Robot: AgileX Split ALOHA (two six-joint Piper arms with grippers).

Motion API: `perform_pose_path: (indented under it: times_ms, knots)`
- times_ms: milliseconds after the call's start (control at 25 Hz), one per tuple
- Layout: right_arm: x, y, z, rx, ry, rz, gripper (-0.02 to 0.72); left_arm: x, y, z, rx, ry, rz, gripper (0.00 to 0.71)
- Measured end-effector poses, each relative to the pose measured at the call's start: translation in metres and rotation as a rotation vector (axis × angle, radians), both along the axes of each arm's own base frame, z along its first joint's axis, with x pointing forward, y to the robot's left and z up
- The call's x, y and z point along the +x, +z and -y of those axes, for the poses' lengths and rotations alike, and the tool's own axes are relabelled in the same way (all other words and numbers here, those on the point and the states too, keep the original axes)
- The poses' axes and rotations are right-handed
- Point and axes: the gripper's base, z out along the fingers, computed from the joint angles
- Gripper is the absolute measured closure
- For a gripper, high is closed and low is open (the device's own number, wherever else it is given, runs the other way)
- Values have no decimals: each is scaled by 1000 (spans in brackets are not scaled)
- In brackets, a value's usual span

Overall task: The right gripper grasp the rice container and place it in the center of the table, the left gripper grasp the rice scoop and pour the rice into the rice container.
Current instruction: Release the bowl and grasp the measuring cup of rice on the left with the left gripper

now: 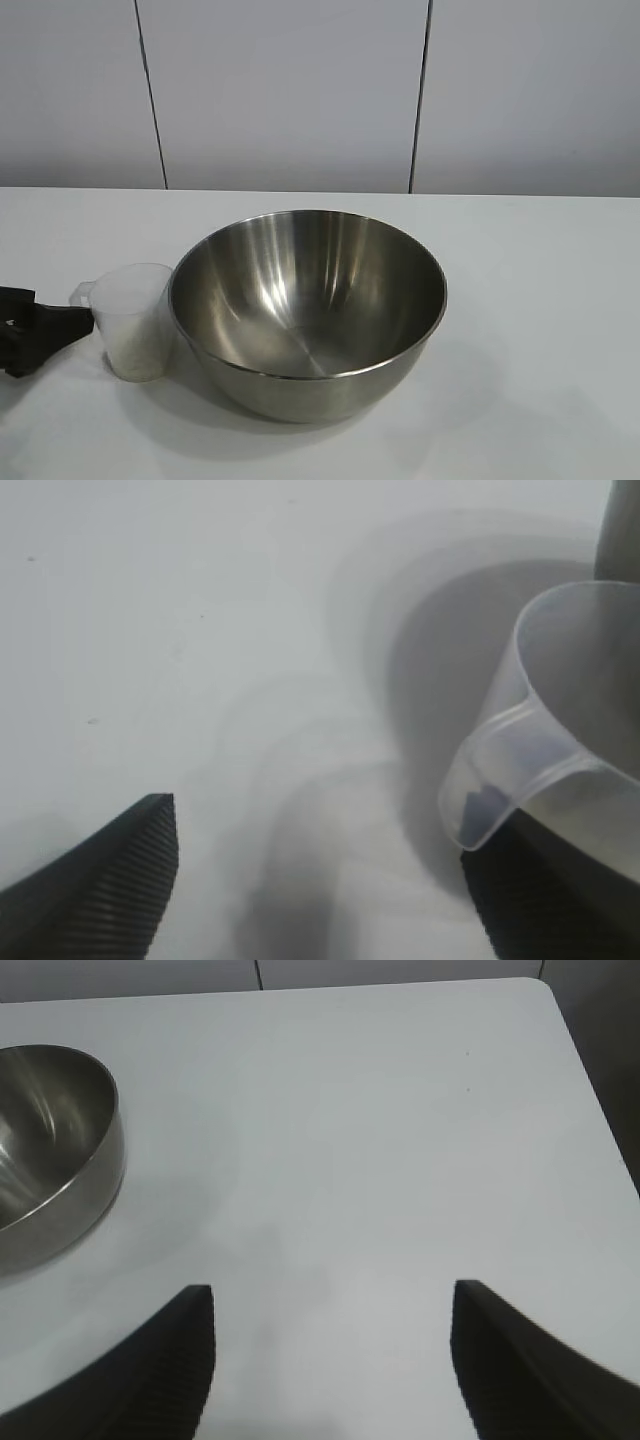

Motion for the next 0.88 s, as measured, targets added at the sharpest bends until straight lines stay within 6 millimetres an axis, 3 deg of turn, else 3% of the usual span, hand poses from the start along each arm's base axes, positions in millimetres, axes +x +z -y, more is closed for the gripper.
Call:
perform_pose_path:
  times_ms: [120,280,400,520,600,880]
  knots:
    - [0,0,0,0,0,0,237,4,1,0,-13,7,5,157]
    - [0,0,0,0,0,0,237,6,2,0,-27,15,4,255]
    - [0,0,0,0,0,0,237,6,2,0,-30,15,3,390]
    - [0,0,0,0,0,0,237,6,2,0,-27,12,4,595]
    - [0,0,0,0,0,0,237,6,2,0,-22,9,7,665]
    - [0,0,0,0,0,0,237,6,2,0,11,-5,28,700]
